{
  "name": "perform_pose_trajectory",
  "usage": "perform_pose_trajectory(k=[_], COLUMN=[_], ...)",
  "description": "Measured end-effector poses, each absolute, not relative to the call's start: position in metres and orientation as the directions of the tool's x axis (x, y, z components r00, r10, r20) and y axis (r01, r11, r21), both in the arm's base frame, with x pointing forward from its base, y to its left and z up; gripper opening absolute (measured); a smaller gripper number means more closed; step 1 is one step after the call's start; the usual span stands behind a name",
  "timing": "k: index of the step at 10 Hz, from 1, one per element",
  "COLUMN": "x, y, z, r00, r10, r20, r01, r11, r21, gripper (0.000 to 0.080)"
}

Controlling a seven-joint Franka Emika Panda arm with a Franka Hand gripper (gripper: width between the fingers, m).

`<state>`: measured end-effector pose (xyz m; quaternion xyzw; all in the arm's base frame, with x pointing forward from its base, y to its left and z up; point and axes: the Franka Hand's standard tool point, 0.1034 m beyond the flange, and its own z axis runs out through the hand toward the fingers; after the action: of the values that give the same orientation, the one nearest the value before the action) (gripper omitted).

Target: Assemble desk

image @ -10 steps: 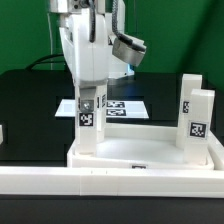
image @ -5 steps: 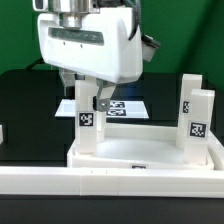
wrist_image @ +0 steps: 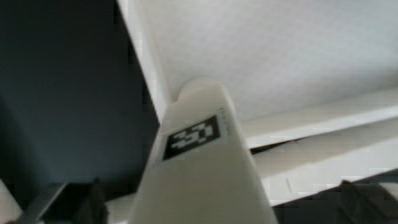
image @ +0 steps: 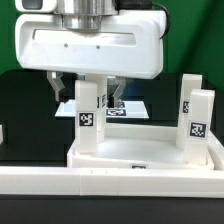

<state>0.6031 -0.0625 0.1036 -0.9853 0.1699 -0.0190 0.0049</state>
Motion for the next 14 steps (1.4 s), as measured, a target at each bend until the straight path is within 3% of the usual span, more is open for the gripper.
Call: perform_pose_trajectory(k=[6, 8, 9, 10, 13, 14], x=[0.604, 0.604, 0.604, 0.604, 0.604, 0.604], y=[-0.063, -0.064, -0.065, -0.065, -0.065, -0.072], z=[0.106, 0.105, 0.105, 0.105, 0.105, 0.105], r00=[0.999, 0.999, 0.999, 0.999, 0.997, 0.976], r10=[-0.016, 0.02, 0.019, 0.019, -0.064, -0.214], r20=[0.041, 0.04, 0.039, 0.039, 0.04, 0.03], r01=[-0.017, 0.019, 0.019, 0.018, -0.065, -0.213], r11=[-1.0, -1.0, -1.0, -1.0, -0.998, -0.977], r21=[0.017, 0.02, 0.02, 0.019, 0.013, -0.008], gripper=[0.0649, 0.0399, 0.0399, 0.0288, 0.0288, 0.0288])
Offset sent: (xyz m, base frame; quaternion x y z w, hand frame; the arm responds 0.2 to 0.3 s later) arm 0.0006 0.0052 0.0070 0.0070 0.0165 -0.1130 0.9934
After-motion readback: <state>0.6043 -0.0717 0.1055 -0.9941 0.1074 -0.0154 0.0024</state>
